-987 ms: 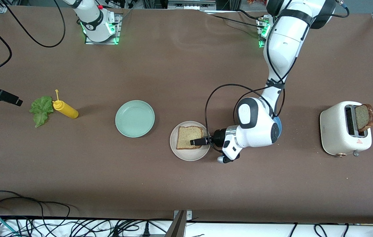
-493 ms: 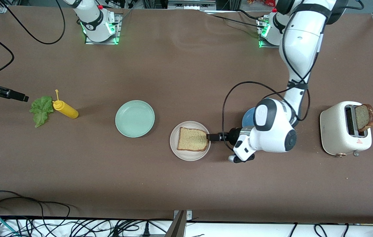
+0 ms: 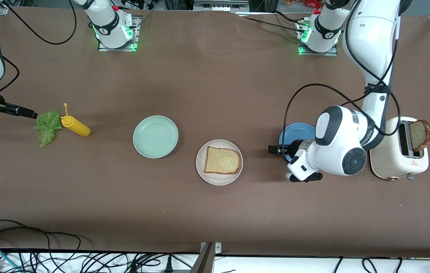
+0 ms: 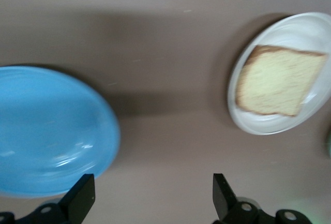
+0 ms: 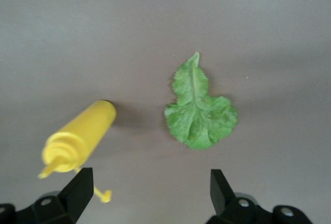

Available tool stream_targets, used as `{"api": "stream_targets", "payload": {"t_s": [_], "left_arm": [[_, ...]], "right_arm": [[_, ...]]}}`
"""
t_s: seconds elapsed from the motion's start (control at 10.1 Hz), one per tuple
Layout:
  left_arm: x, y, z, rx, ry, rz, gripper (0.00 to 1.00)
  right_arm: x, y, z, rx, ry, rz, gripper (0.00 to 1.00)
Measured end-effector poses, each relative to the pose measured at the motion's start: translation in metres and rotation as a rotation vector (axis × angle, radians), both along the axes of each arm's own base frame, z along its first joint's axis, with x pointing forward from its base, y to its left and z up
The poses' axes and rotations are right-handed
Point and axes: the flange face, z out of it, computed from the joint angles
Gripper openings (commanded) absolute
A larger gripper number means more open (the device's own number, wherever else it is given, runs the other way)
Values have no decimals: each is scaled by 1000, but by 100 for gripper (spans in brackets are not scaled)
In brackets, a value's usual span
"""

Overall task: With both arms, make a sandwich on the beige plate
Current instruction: 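Open the left gripper and withdraw while the right gripper reaches the lettuce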

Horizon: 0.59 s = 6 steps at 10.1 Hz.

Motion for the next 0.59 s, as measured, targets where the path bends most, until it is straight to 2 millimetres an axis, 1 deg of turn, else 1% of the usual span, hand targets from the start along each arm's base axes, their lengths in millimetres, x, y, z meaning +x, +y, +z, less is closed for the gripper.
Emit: {"api": "stream_targets", "payload": {"t_s": [0.2, 0.39, 0.49, 0.59], "left_arm": [[-3, 28, 17, 106, 17, -33, 100], [2, 66, 24, 144, 23, -12, 100], [2, 79, 26, 185, 23, -35, 100], [1, 87, 29, 234, 24, -73, 100]], "right_arm": [[0, -16, -35, -10, 28, 15, 100], [1, -27, -68, -21, 48, 40, 100], [2, -30, -83, -27, 57, 46, 100], [3, -32, -96, -35, 61, 51, 100]]}}
